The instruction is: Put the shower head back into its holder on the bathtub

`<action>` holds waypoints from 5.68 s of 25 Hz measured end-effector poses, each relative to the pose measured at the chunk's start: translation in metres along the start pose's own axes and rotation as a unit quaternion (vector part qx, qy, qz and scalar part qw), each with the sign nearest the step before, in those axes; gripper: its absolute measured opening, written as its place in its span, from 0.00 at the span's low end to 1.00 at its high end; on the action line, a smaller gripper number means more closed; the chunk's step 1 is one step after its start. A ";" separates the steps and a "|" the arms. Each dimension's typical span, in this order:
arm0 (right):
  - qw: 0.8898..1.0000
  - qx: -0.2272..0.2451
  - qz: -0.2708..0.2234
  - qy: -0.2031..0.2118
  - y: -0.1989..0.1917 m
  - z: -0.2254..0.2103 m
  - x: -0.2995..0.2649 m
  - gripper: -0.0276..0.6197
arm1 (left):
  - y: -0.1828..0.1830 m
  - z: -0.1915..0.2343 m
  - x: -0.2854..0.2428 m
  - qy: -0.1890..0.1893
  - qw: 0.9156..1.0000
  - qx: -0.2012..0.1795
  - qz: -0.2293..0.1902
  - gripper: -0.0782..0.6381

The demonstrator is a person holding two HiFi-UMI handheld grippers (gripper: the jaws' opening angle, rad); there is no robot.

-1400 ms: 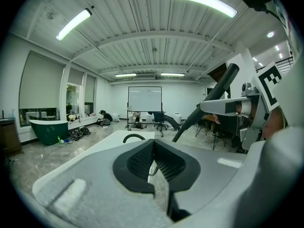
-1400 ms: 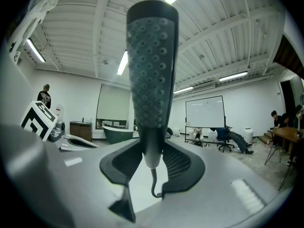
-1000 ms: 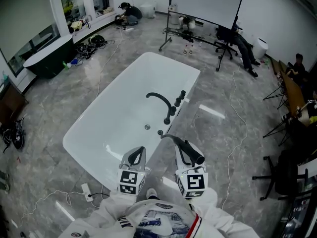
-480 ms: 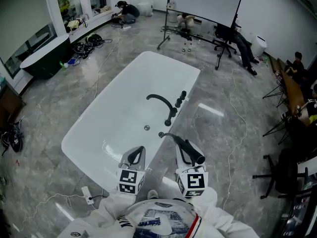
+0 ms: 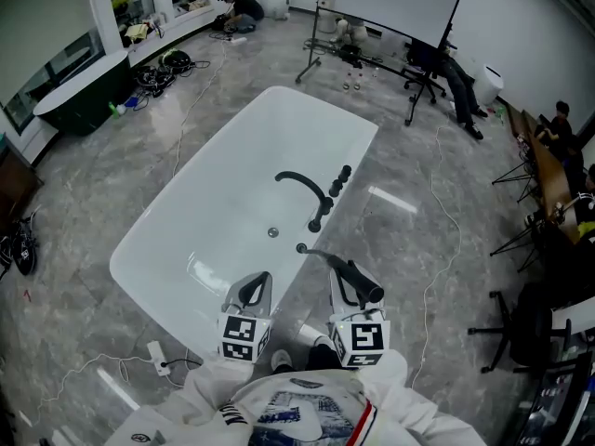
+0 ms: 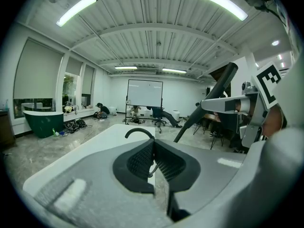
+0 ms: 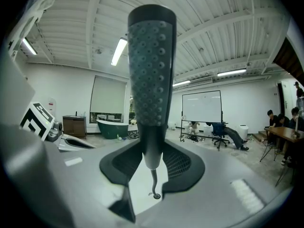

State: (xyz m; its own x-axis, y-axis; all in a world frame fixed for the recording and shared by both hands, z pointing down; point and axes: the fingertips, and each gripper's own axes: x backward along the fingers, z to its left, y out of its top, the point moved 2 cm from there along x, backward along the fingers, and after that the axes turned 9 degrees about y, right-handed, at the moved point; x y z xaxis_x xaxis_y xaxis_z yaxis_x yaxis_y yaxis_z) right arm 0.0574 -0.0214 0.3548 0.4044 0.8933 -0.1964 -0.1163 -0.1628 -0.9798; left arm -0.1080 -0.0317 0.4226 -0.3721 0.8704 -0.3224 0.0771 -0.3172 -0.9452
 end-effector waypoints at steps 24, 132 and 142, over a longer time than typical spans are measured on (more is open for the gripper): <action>0.995 -0.022 0.035 0.091 -0.027 -0.064 -0.068 0.25 | 0.014 -0.008 -0.068 0.085 0.996 0.011 0.025 0.10; 0.945 -0.005 0.226 0.238 -0.293 -0.047 -0.239 0.26 | -0.193 0.028 -0.219 0.171 0.975 0.096 0.100 0.11; 0.941 -0.004 0.245 0.233 -0.306 -0.042 -0.248 0.26 | -0.199 0.042 -0.228 0.160 0.976 0.099 0.113 0.11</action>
State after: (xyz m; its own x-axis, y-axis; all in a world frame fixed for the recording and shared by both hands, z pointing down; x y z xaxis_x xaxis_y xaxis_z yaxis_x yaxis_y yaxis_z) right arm 0.0309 -0.2104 0.7020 0.6587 0.4287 -0.6183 -0.3862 -0.5127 -0.7668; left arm -0.0777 -0.1830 0.6865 -0.0560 0.8325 -0.5512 -0.0673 -0.5540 -0.8298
